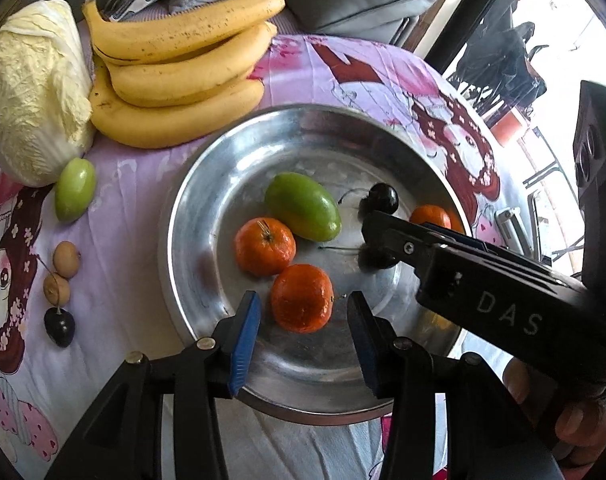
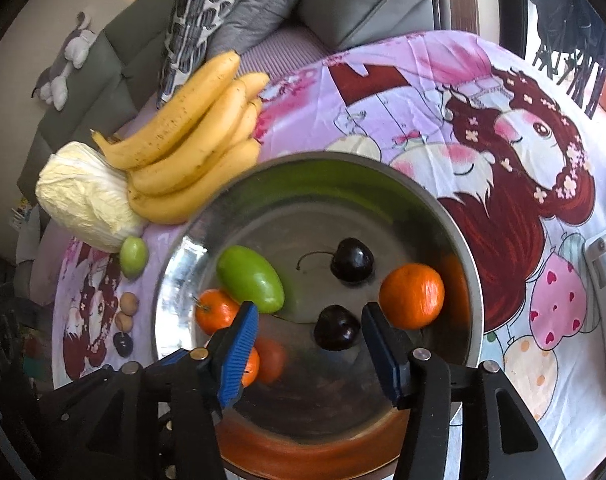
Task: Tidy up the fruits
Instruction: 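Withdraw both open tools from the bowl toward the remaining fruit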
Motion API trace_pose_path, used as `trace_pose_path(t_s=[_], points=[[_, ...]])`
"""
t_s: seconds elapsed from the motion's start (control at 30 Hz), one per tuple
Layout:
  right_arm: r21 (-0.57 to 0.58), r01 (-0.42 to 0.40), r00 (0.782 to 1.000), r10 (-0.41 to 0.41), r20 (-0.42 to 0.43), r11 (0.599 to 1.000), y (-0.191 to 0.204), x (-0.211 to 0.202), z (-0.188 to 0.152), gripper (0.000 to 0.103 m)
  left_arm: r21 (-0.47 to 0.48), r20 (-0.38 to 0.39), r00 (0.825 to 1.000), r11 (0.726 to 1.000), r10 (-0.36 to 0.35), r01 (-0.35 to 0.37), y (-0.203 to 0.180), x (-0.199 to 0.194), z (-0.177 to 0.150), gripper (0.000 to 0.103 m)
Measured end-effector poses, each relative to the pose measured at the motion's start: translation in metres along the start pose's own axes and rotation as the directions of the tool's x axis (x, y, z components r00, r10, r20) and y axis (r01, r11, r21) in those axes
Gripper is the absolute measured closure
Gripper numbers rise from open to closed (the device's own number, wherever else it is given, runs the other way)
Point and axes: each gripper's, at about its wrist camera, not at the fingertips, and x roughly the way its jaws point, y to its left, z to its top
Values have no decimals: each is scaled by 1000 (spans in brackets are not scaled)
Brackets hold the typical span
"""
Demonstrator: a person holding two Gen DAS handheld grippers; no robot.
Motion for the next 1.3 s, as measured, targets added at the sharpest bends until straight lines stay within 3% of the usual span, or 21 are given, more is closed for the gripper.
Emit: trace_pose_path(t_s=[0.33,0.63,0.83,0.9,0.97,1.1,1.17,1.3], points=[[-5,-4,1000,4,8,1000,1,-4,1,45,-139,60,998,990,34,-26,37,-15,7,57],[-39,7,1000,-7,-6,999,8,1,-1,45,-308,63,991,947,116,-91,83,-18,5,52],[-56,12,1000,-13,-16,998,12,3,-2,45,-315,65,991,945,117,-91,86,-18,5,51],[-58,16,1000,-17,-20,998,12,4,-2,45,-309,58,991,946,118,-95,84,-16,6,48],[-65,30,999,-32,-24,997,13,5,-3,36,-301,43,991,948,126,-107,82,-13,5,39],[-102,85,996,-87,-16,991,18,5,-3,31,-287,15,988,947,153,-142,80,-6,4,36],[-110,97,995,-99,-10,989,19,5,-3,25,-291,14,986,944,165,-154,82,-5,4,23],[-110,97,995,-98,-5,989,18,4,-3,23,-297,26,982,939,190,-173,85,-5,6,20]])
